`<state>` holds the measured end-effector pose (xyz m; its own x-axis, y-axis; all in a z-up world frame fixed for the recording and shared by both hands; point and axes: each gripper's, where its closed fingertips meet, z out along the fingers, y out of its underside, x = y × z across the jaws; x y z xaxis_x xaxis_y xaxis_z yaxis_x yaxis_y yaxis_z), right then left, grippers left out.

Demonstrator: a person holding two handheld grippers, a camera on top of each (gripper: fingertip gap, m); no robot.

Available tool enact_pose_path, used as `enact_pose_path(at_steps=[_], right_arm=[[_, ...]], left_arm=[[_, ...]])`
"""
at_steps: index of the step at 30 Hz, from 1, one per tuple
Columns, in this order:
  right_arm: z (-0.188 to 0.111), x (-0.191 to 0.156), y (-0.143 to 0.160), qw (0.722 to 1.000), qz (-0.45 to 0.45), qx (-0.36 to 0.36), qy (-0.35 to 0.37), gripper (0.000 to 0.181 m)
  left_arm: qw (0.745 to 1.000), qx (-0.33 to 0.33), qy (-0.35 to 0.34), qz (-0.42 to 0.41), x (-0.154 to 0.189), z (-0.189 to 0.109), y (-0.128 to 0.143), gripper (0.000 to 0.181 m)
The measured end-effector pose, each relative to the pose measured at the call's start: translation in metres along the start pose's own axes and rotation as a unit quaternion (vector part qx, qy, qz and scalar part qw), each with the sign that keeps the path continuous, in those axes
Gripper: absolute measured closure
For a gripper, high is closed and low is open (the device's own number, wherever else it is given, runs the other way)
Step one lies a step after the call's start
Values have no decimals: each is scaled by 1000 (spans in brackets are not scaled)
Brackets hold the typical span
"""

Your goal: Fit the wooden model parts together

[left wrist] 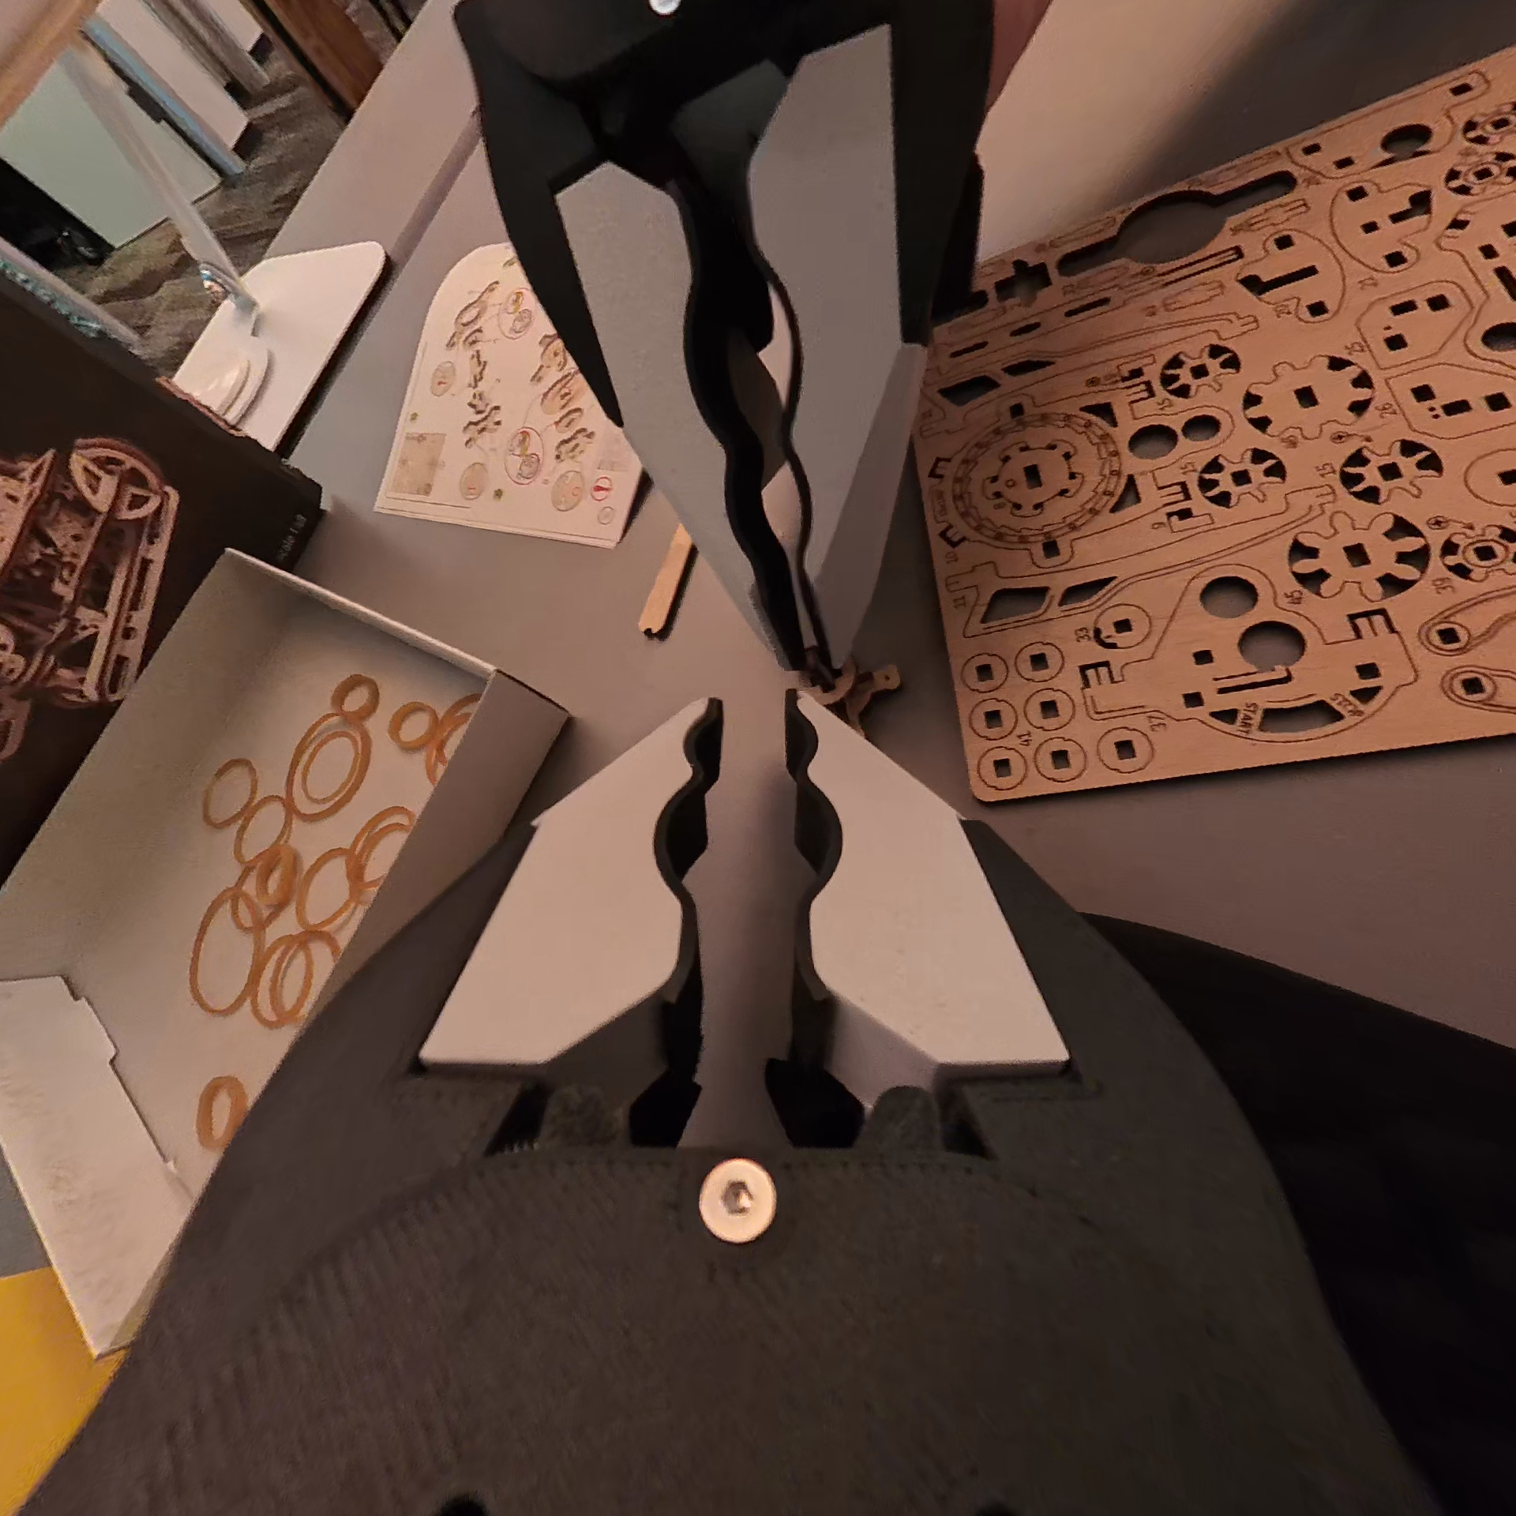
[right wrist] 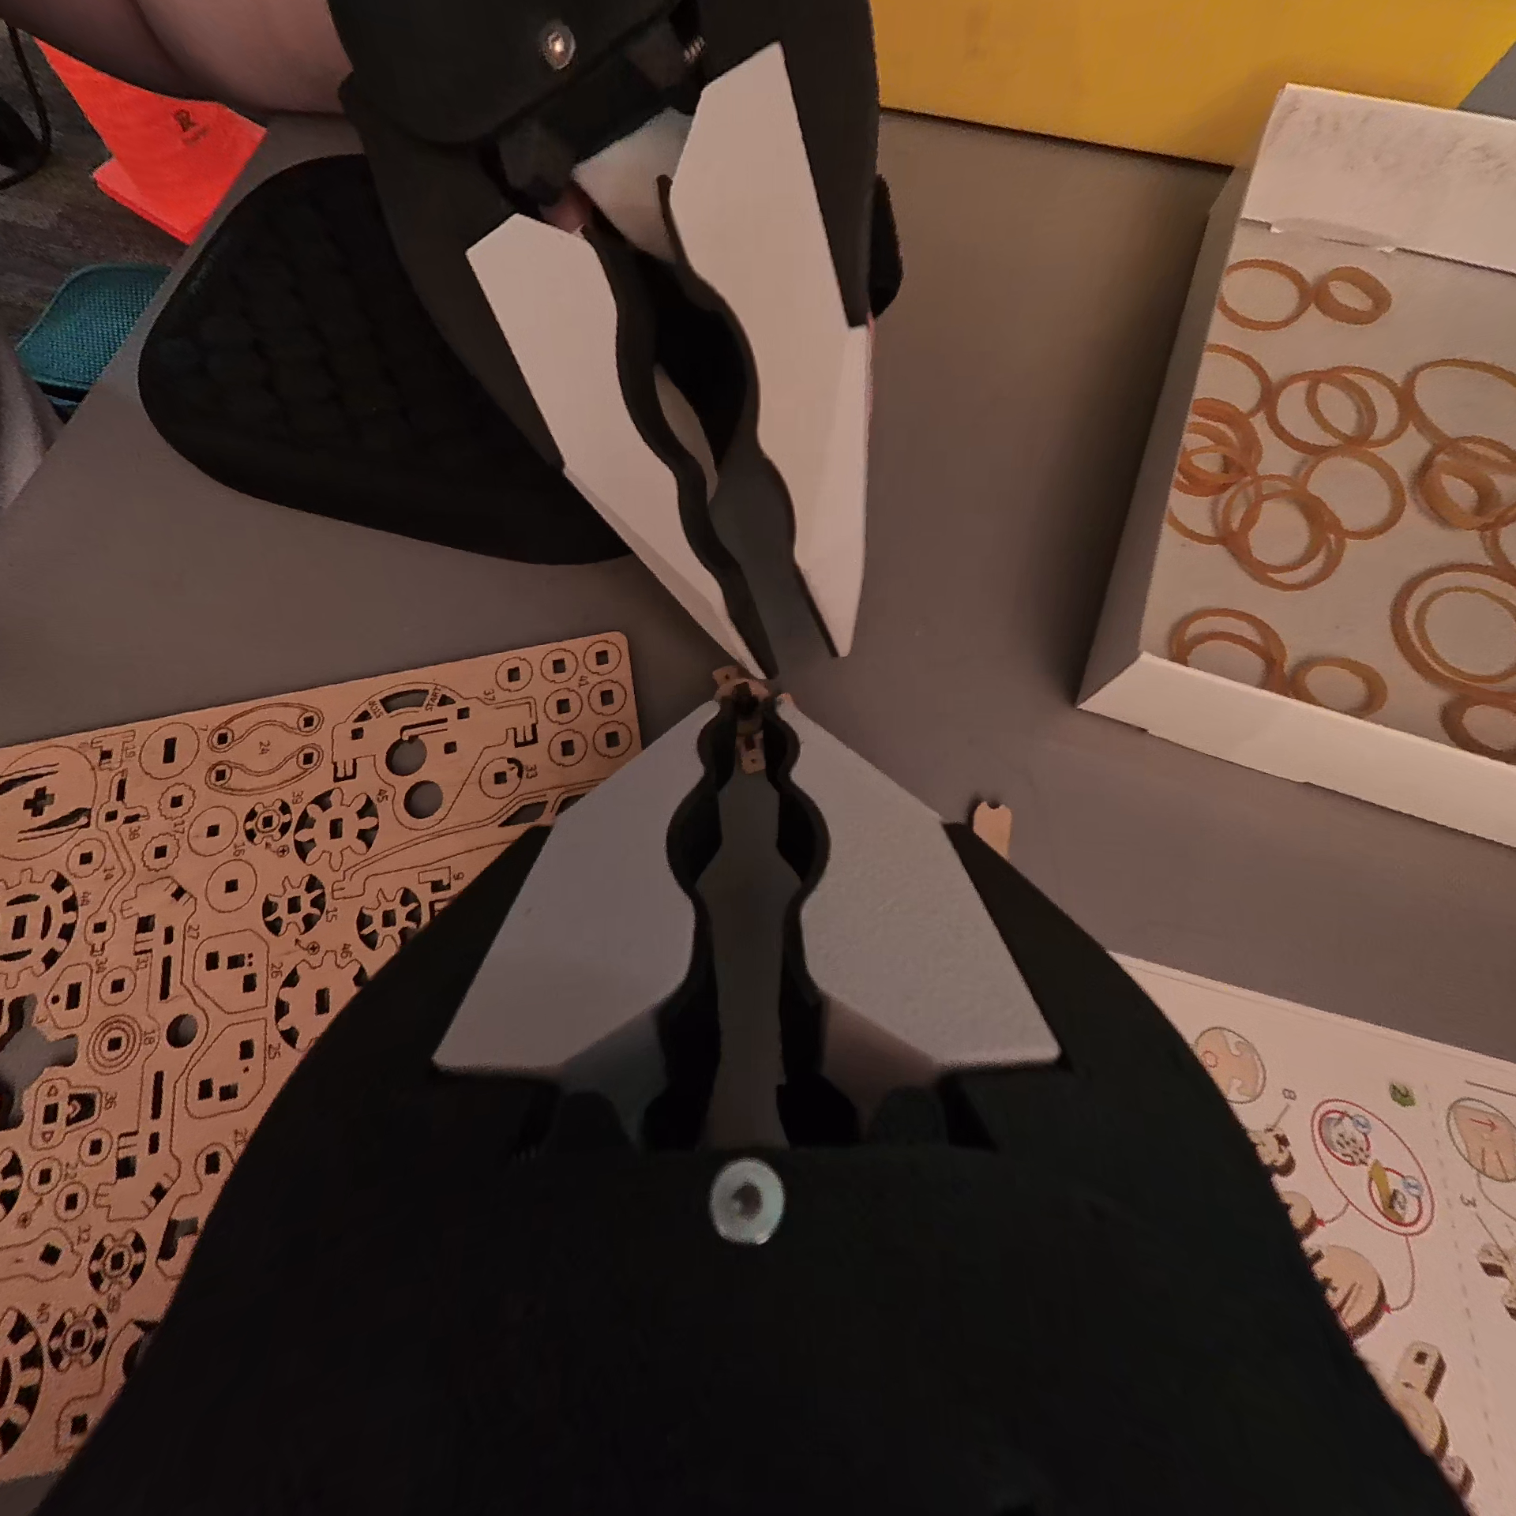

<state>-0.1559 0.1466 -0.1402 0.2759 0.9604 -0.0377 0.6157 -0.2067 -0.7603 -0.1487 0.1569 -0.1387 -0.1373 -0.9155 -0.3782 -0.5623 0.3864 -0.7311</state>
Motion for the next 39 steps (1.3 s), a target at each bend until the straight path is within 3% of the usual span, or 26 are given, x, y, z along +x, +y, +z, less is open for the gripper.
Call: enact_pose_path(at_steps=[6, 10, 12, 14, 17, 19, 24, 27, 32, 36, 39], right_arm=[[-16, 6, -23, 998, 31, 43, 26, 151], [-59, 32, -40, 982, 49, 55, 176, 145], [-87, 43, -25, 953, 87, 33, 288, 144], [-121, 47, 10, 903, 145, -22, 403, 123], [-155, 27, 54, 842, 236, -50, 483, 86], [-172, 10, 83, 801, 296, -57, 517, 64], [-197, -21, 130, 728, 376, -39, 572, 33], [-212, -31, 151, 694, 409, -22, 592, 31], [-245, -39, 188, 651, 446, -6, 614, 31], [-268, -39, 207, 630, 466, 33, 620, 32], [-280, -34, 227, 616, 498, 51, 608, 32]], left_arm=[[995, 25, -54, -81, -29, -11, -5, 154], [986, 61, -81, -133, -51, -30, -18, 143], [984, 69, -95, -137, -58, -39, -27, 134], [981, 80, -102, -145, -58, -45, -40, 125], [978, 105, -75, -167, -40, -45, -72, 105], [979, 89, -42, -178, -20, -35, -89, 87], [972, 62, 7, -225, 27, 1, -143, 64], [969, 48, -10, -244, 38, 36, -167, 60], [952, 19, -68, -297, 40, 91, -182, 57], [942, 0, -121, -312, 45, 119, -183, 62], [932, -33, -123, -340, 65, 142, -180, 62]])
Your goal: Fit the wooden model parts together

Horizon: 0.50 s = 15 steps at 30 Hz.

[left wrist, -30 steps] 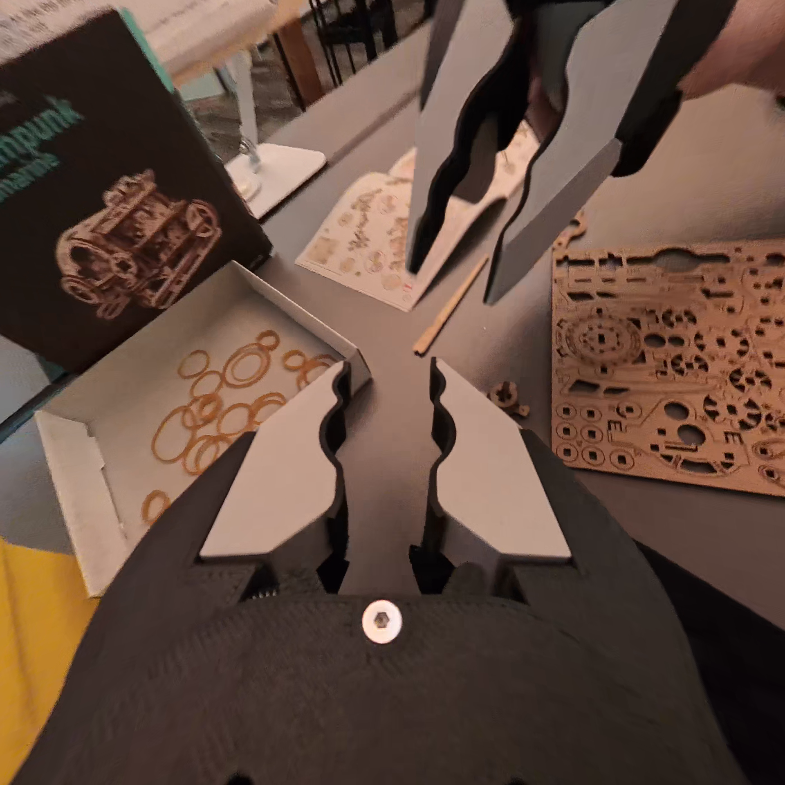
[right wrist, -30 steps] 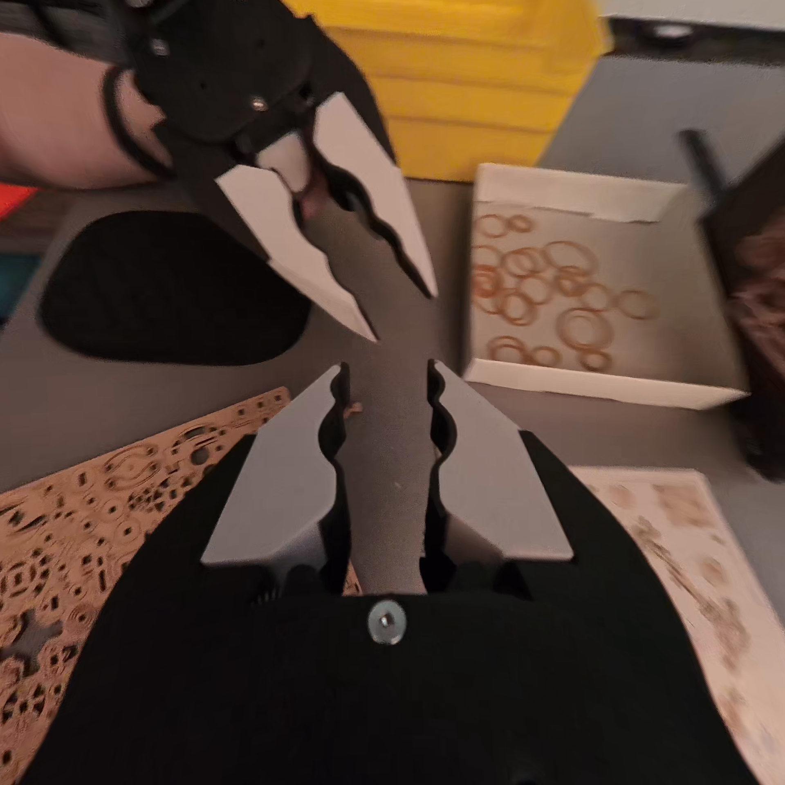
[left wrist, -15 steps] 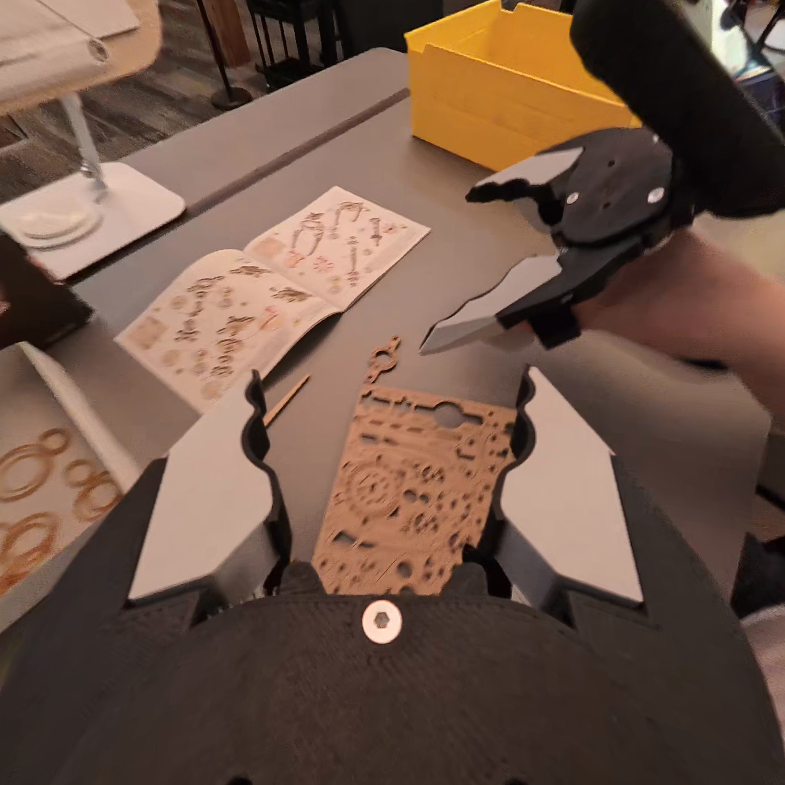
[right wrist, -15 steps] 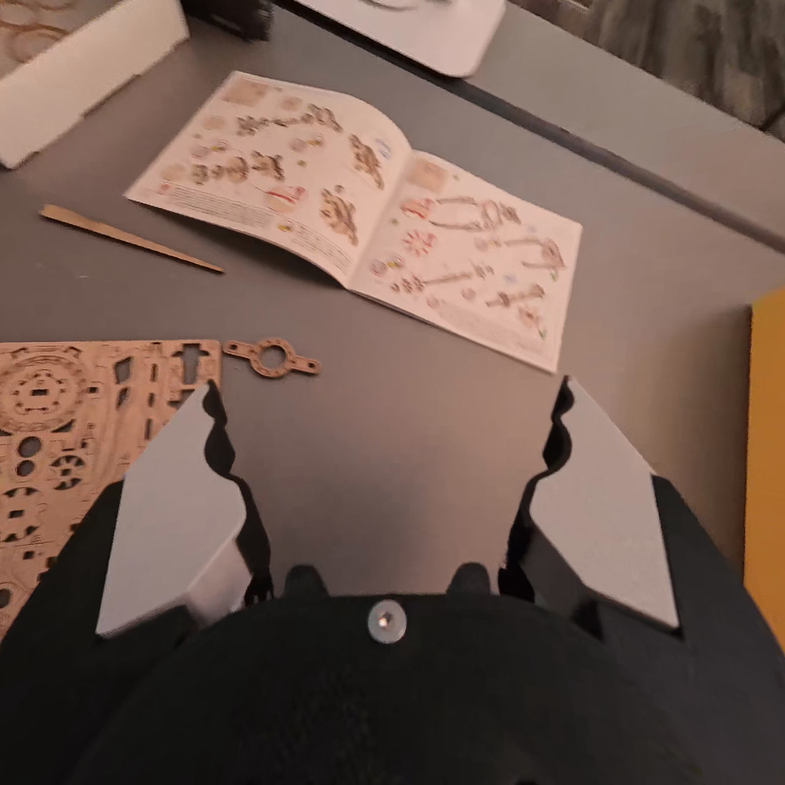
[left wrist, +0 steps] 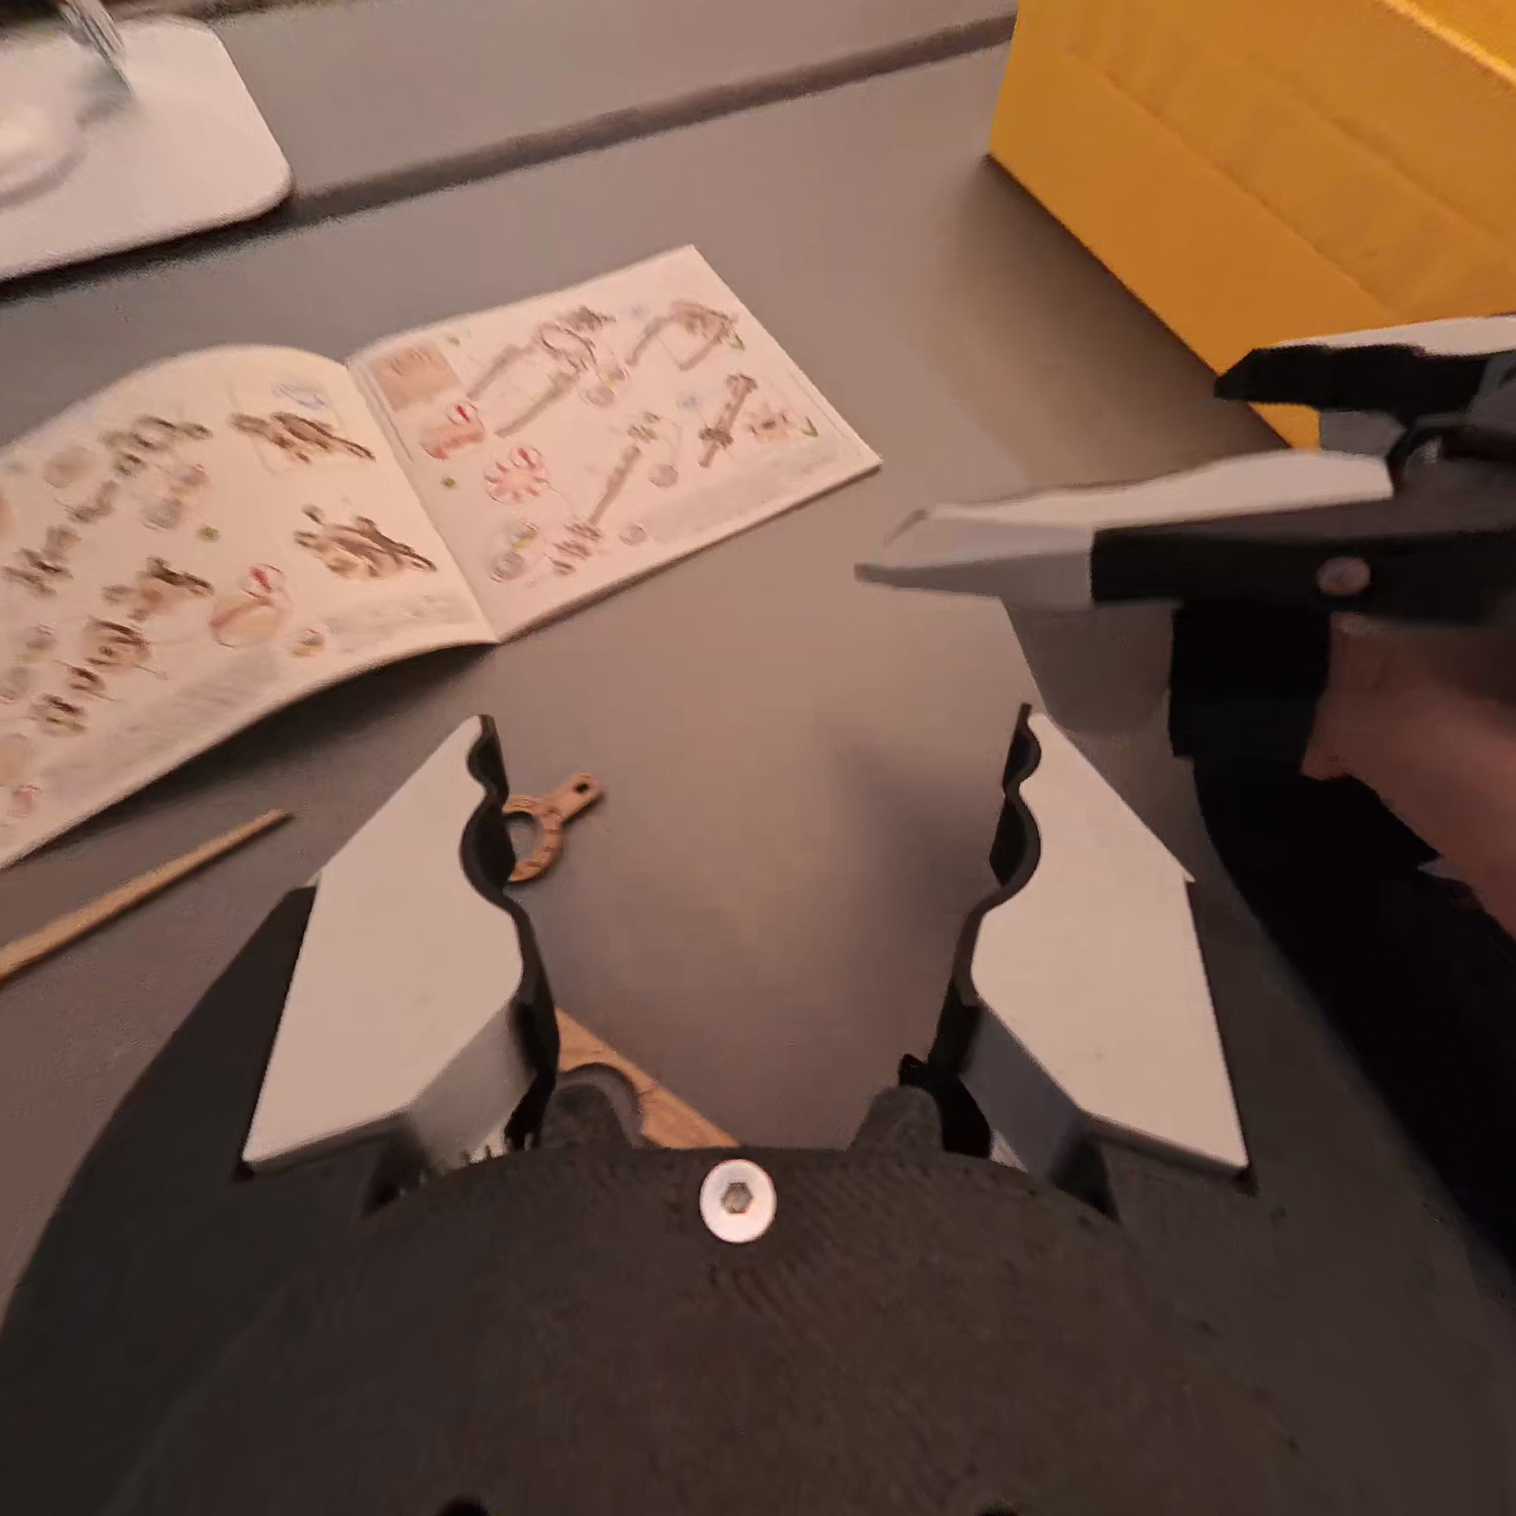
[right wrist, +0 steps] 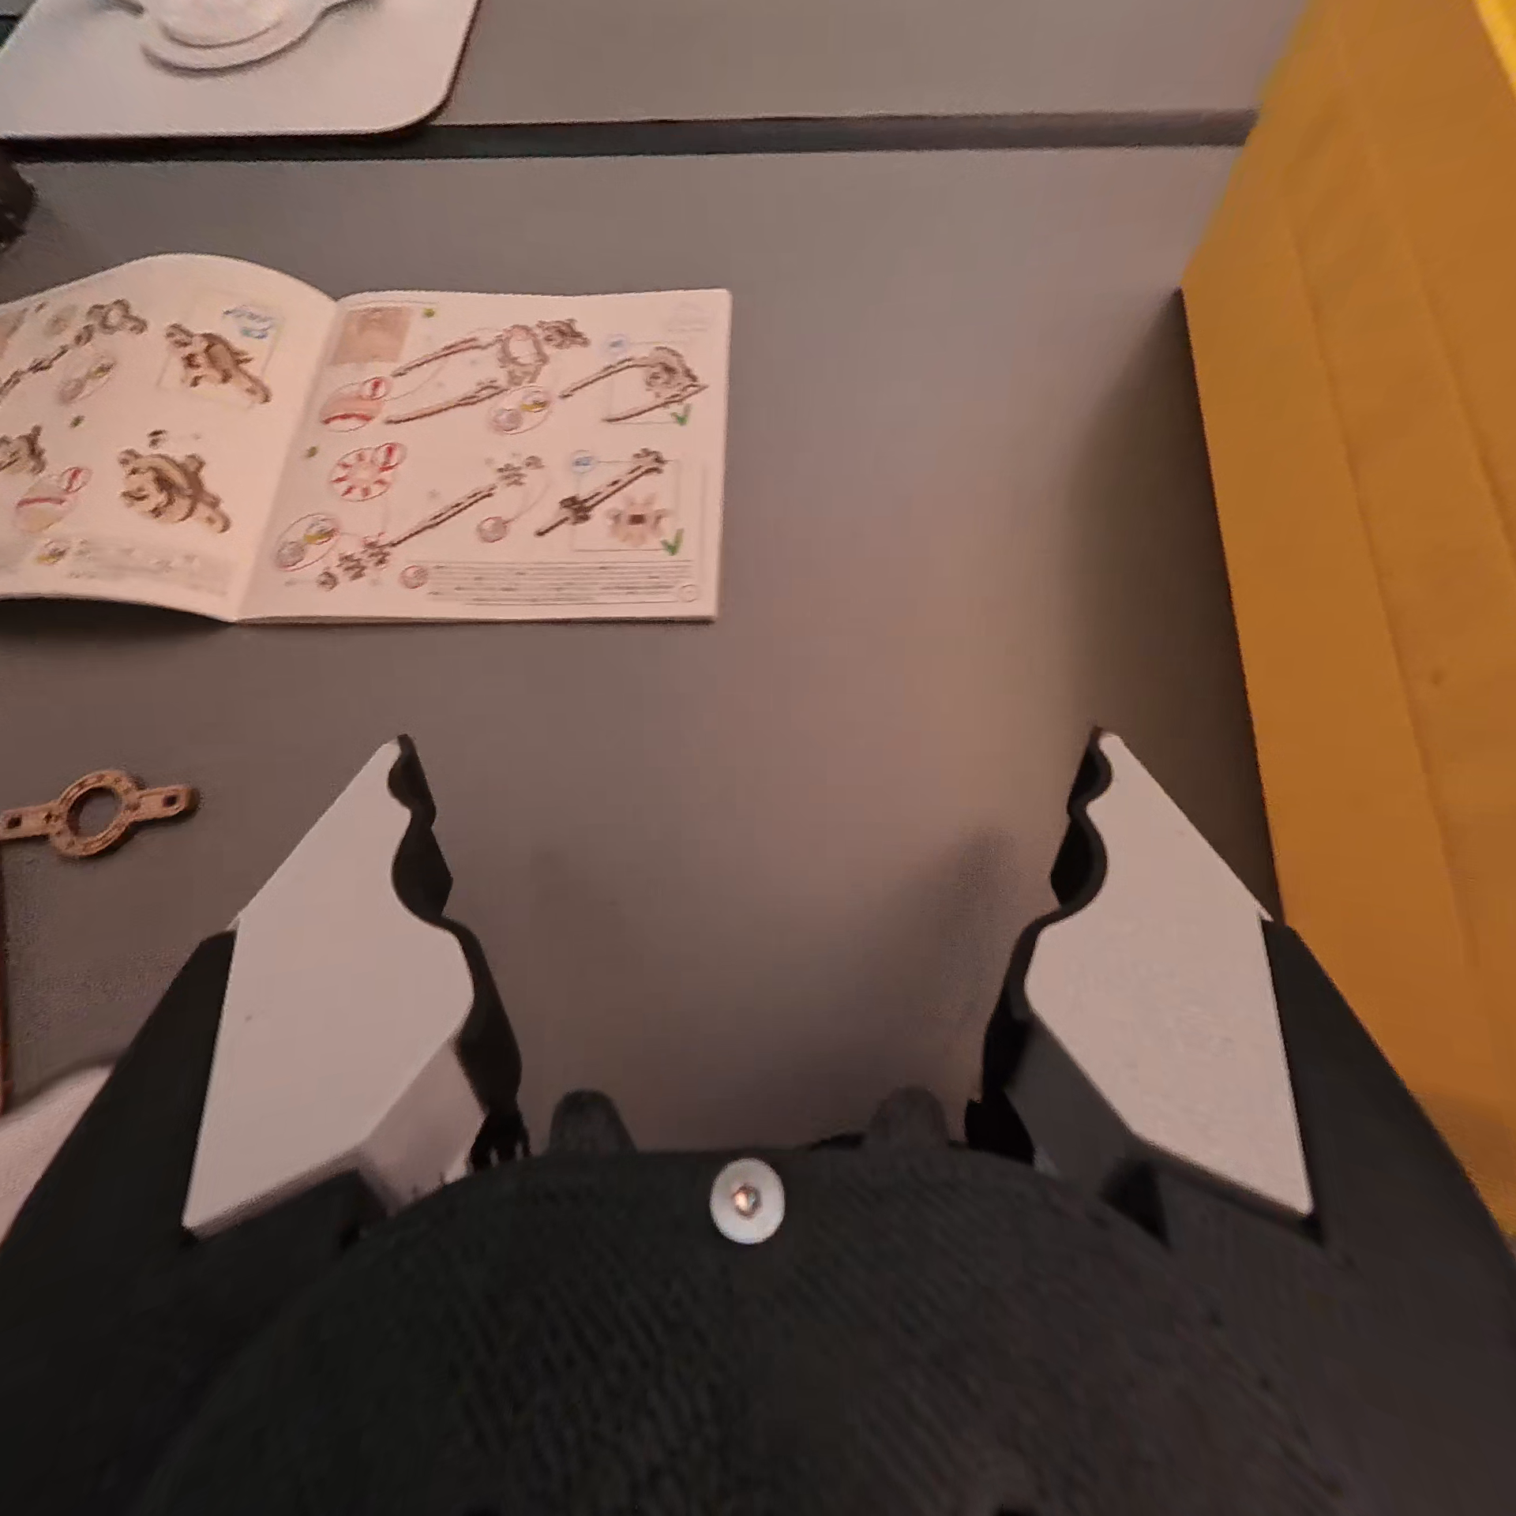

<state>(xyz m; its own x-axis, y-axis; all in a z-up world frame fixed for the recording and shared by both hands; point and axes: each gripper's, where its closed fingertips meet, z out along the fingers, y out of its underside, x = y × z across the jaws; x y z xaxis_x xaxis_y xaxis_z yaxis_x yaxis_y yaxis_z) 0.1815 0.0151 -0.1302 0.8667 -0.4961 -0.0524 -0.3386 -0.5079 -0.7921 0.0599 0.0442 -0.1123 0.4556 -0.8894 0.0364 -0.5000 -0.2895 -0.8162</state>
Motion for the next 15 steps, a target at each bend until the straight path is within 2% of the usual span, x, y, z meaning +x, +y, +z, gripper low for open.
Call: enact_pose_path(at_steps=[7, 11, 15], right_arm=[[26, 24, -3, 999, 31, -32, 8, 32], [34, 24, -3, 998, 31, -40, 22, 32], [44, 24, 0, 997, 28, -59, 48, 33]], left_arm=[[999, -51, -11, 7, 46, 34, 27, 48], [997, -75, -21, -3, 46, 40, 36, 42], [997, -69, -30, -21, 38, 42, 32, 47]])
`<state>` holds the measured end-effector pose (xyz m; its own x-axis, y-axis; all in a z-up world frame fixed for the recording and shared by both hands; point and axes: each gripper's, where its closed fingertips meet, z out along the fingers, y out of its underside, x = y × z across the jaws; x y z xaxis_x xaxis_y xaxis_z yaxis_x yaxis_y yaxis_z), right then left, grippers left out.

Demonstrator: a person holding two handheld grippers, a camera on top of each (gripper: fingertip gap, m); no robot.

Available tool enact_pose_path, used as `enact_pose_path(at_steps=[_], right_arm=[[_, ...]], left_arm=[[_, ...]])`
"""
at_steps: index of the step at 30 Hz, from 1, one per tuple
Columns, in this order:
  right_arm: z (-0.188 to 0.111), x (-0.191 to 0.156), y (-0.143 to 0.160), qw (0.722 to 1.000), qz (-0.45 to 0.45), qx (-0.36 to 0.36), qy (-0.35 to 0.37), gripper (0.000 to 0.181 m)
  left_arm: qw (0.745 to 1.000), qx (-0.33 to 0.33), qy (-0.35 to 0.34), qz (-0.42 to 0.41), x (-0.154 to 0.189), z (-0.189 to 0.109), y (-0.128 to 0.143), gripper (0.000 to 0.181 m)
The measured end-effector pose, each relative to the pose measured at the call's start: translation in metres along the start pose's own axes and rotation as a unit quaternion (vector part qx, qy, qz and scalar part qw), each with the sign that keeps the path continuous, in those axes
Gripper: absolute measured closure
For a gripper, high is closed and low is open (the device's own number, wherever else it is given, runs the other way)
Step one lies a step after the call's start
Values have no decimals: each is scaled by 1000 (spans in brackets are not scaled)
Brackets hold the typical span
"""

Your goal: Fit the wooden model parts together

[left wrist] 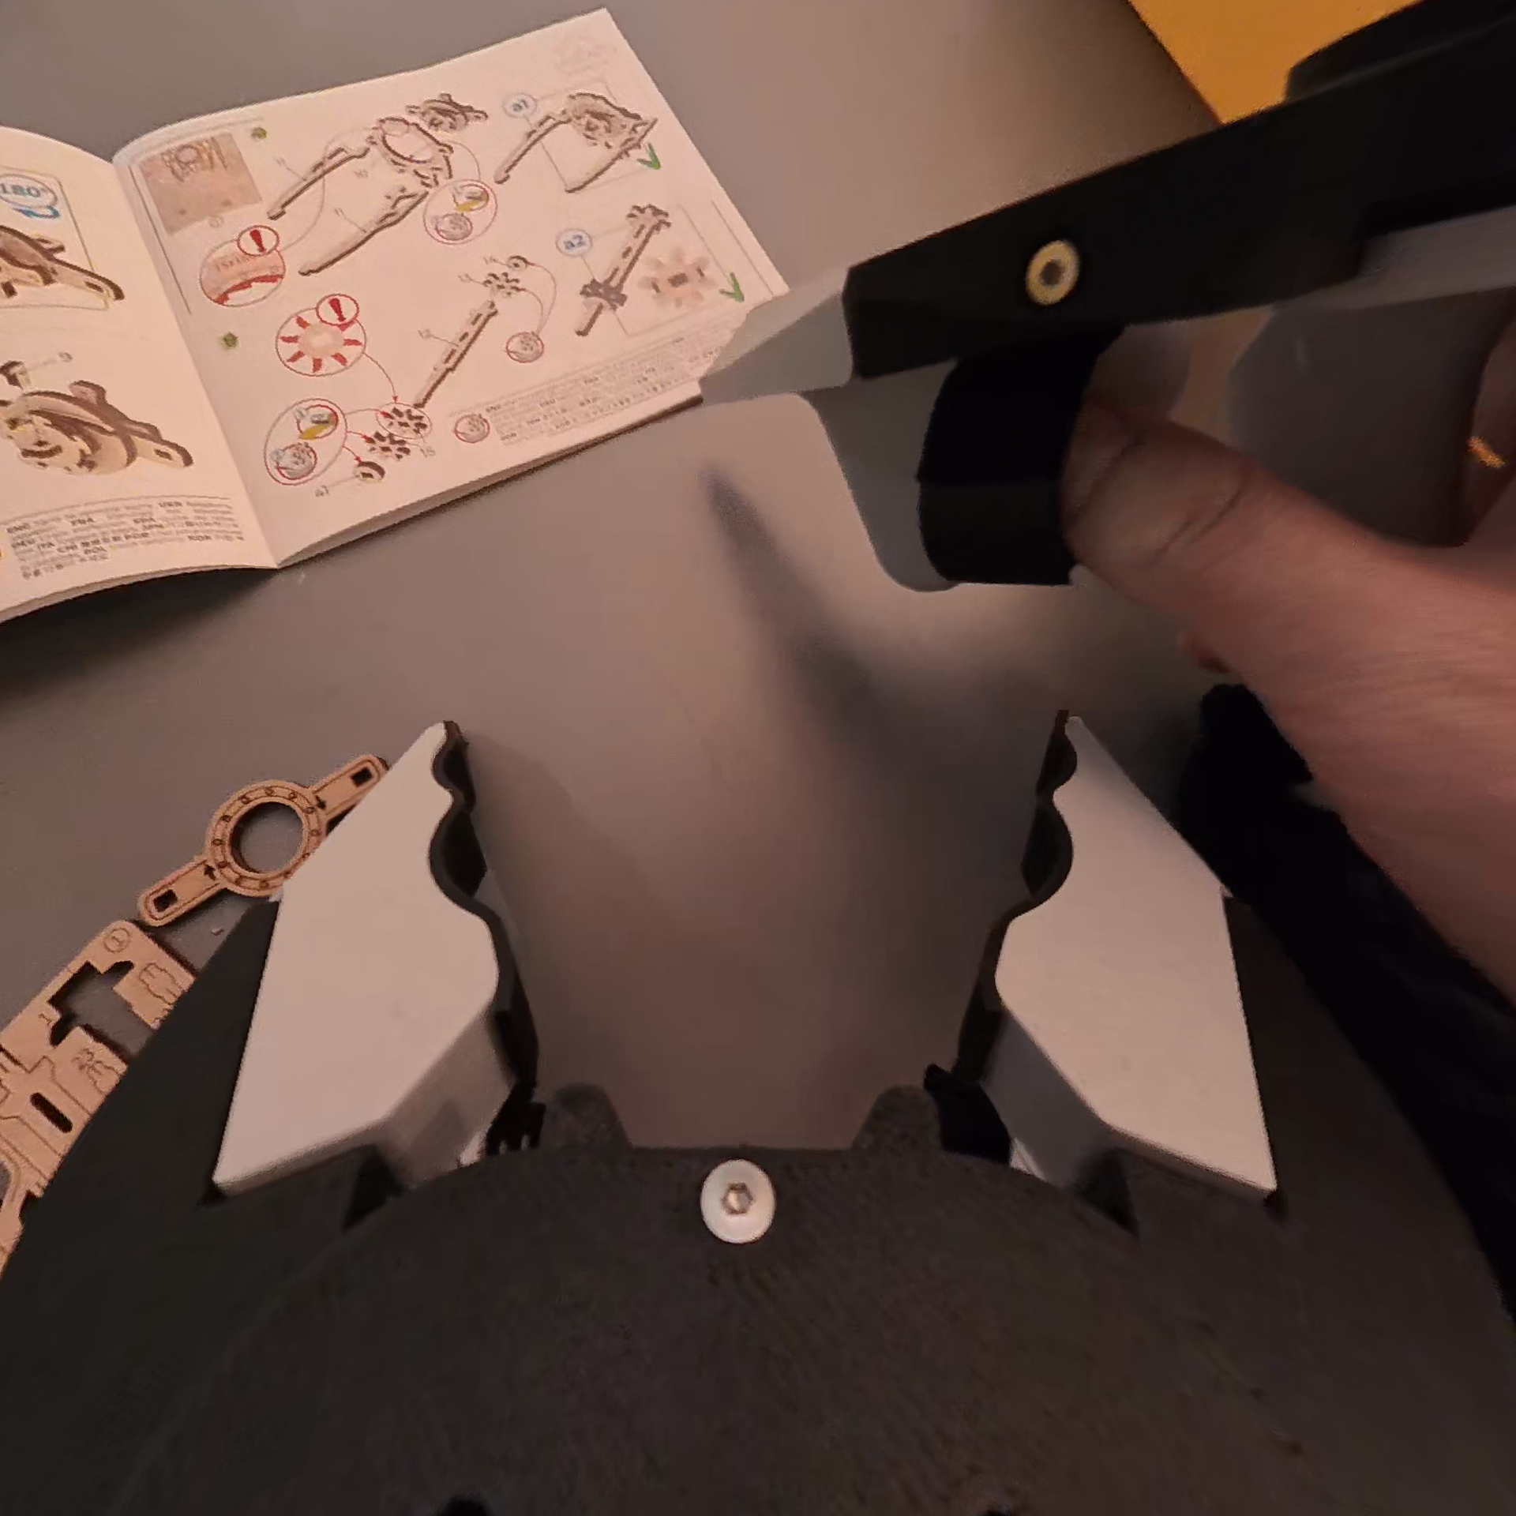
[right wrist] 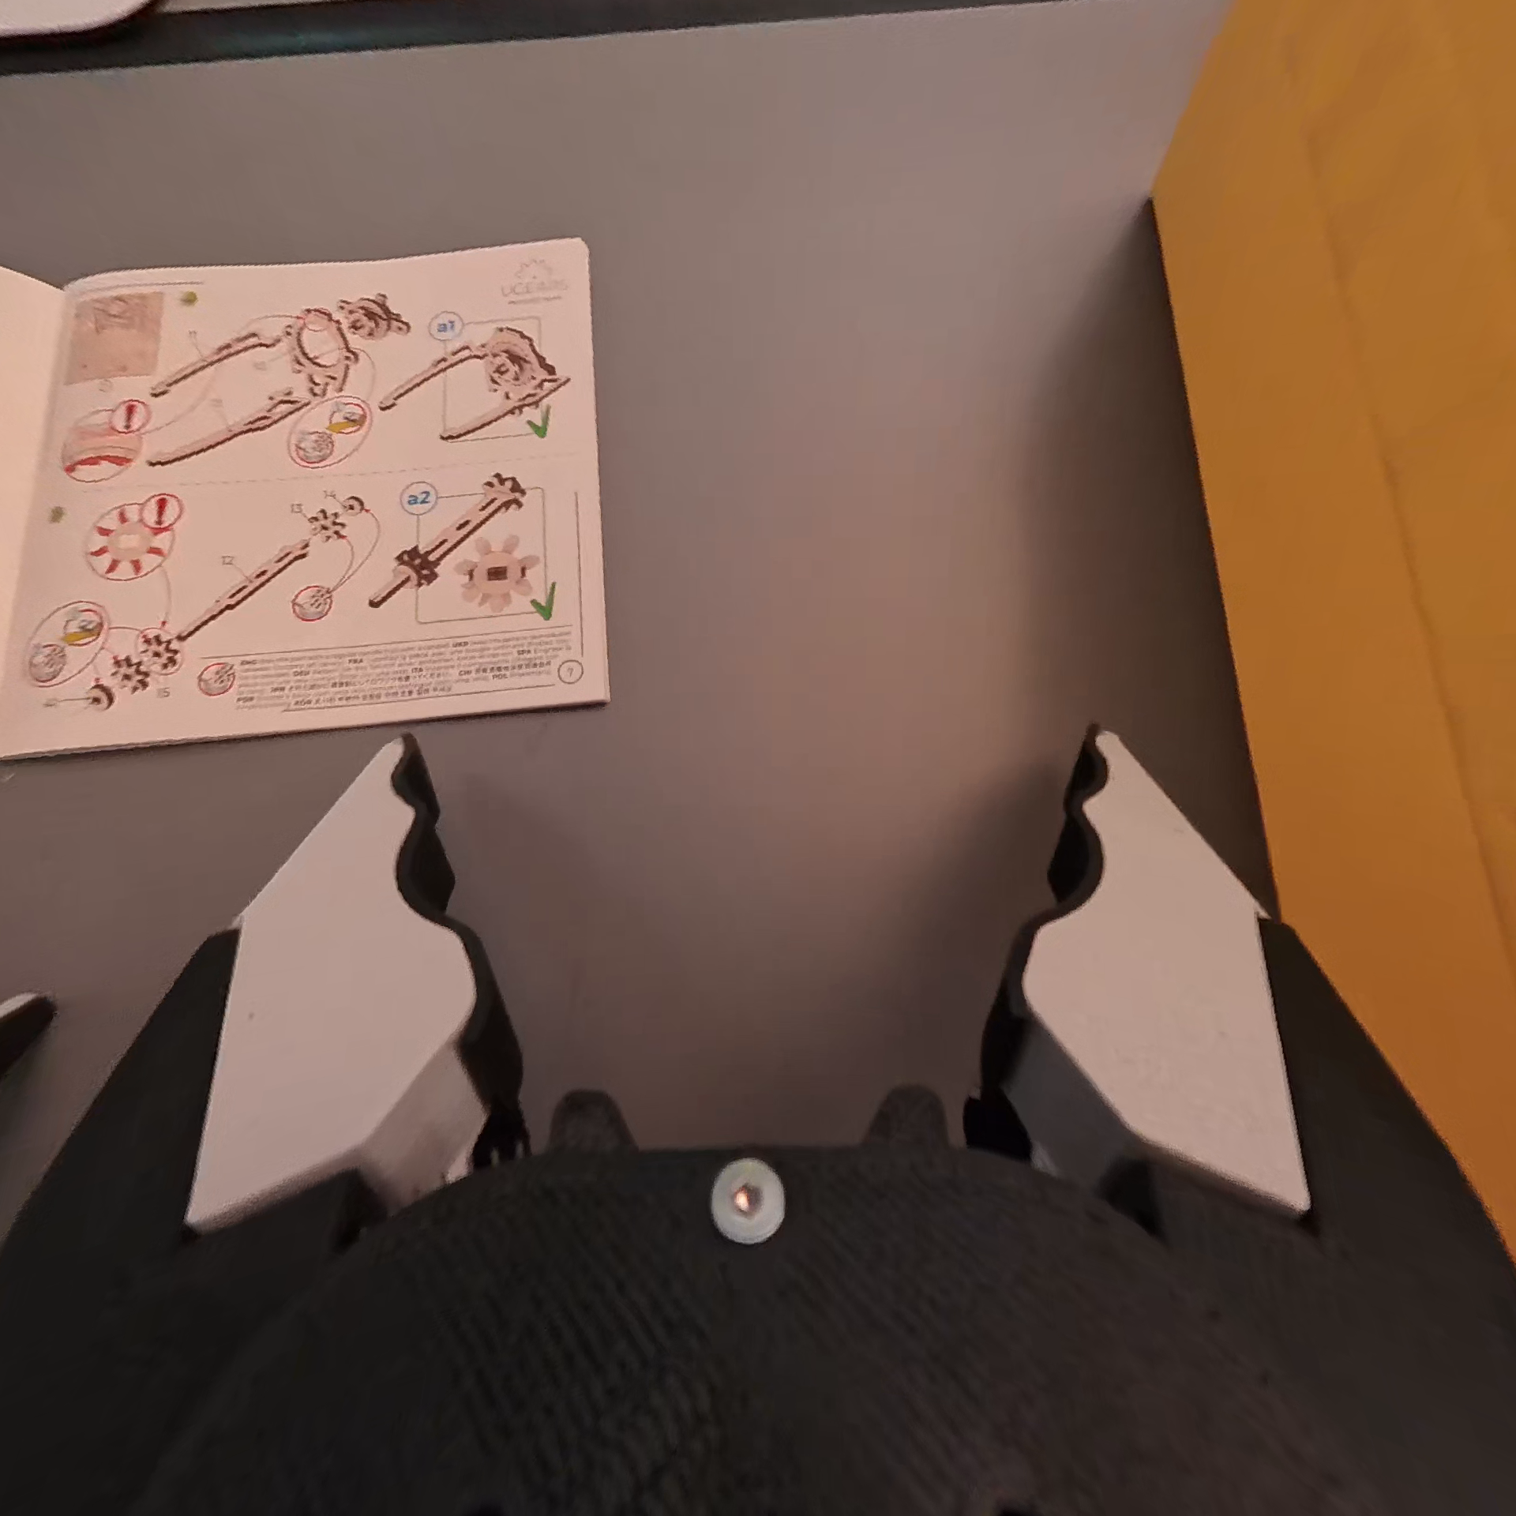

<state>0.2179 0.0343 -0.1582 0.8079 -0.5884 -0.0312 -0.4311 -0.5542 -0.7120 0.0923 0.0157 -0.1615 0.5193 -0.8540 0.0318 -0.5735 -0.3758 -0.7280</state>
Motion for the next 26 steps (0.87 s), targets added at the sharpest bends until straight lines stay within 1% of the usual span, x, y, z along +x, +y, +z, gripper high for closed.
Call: enact_pose_path(at_steps=[3, 4, 7, 10, 14, 15, 17, 24, 25, 26], right_arm=[[9, -7, 4, 1000, 10, -16, -1, 34], [12, -5, 3, 1000, 8, -11, 15, 36], [16, -4, 0, 1000, 10, 11, 20, 33], [15, -3, 0, 1000, 11, 12, 24, 33], [12, -2, 3, 999, 18, 13, 32, 34], [11, -2, 4, 999, 21, 14, 37, 36], [7, -2, 6, 999, 26, 18, 43, 38], [4, 1, 9, 997, 42, 19, 57, 42], [2, 3, 9, 997, 46, 22, 63, 44], [1, 6, 9, 996, 52, 26, 73, 50]], left_arm=[[1000, -3, -4, -2, 0, 4, -2, 42], [1000, -3, -8, -1, 0, 5, -3, 41], [999, 0, -32, -3, -5, 8, -3, 48], [999, -2, -46, 1, -7, 8, -2, 50], [999, -2, -47, 0, -7, 8, -2, 49], [999, -2, -49, 0, -7, 8, -2, 48], [998, -5, -61, -10, -11, 7, 0, 41], [998, -7, -61, -13, -12, 7, 1, 40], [998, -7, -61, -13, -11, 7, 1, 40], [998, -7, -61, -13, -11, 7, 1, 40]])
